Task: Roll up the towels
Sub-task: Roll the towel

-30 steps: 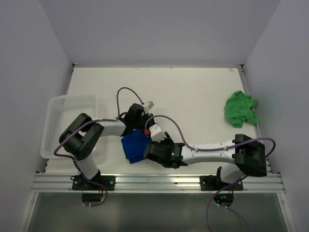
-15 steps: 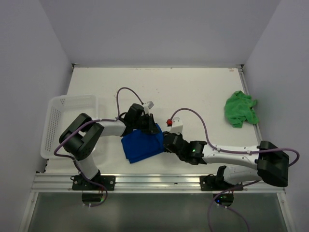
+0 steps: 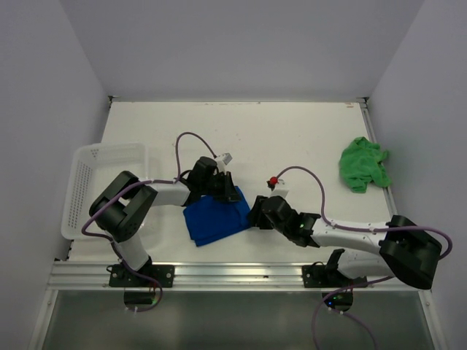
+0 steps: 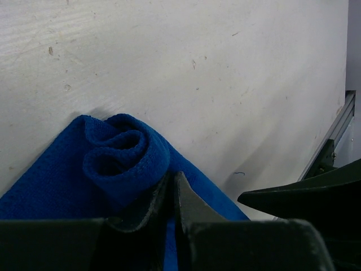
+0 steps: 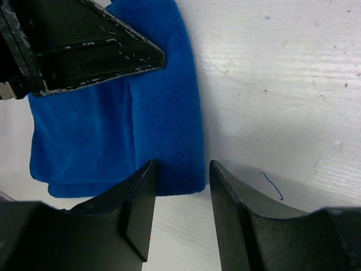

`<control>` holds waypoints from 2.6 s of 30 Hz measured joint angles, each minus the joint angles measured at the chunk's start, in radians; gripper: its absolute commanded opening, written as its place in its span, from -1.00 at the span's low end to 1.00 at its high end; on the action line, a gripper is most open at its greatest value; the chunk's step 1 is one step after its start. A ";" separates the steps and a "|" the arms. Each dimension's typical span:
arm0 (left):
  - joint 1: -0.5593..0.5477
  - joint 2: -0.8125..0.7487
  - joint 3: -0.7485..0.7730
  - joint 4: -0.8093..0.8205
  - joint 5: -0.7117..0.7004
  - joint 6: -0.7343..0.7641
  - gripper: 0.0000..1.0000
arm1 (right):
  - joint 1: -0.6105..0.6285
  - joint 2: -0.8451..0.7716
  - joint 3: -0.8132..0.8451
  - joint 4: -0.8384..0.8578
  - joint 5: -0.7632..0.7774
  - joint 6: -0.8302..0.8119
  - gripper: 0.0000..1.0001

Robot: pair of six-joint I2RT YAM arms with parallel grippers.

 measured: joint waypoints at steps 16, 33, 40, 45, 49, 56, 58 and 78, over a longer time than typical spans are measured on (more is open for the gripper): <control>0.000 -0.005 -0.014 0.016 -0.002 -0.006 -0.75 | -0.005 0.142 -0.018 0.152 -0.082 0.040 -0.17; 0.001 -0.042 0.067 -0.140 -0.058 -0.002 -0.65 | 0.043 0.153 0.037 0.084 -0.009 -0.060 -1.00; 0.019 -0.100 0.105 -0.191 -0.111 0.001 -0.63 | 0.156 0.183 0.115 -0.042 0.141 -0.121 -1.00; 0.023 -0.147 0.105 -0.212 -0.129 0.001 -0.63 | 0.222 0.256 0.217 -0.156 0.251 -0.149 -1.00; 0.025 -0.170 0.105 -0.232 -0.134 0.001 -0.62 | 0.269 0.323 0.312 -0.270 0.335 -0.156 -1.00; 0.025 -0.187 0.105 -0.239 -0.139 0.001 -0.63 | 0.347 0.491 0.528 -0.539 0.490 -0.146 -1.00; 0.025 -0.188 0.105 -0.239 -0.139 0.000 -0.62 | 0.366 0.541 0.584 -0.613 0.527 -0.139 -1.00; 0.026 -0.246 -0.002 -0.184 -0.100 -0.018 -0.63 | 0.487 0.911 0.949 -1.111 0.764 -0.164 -1.00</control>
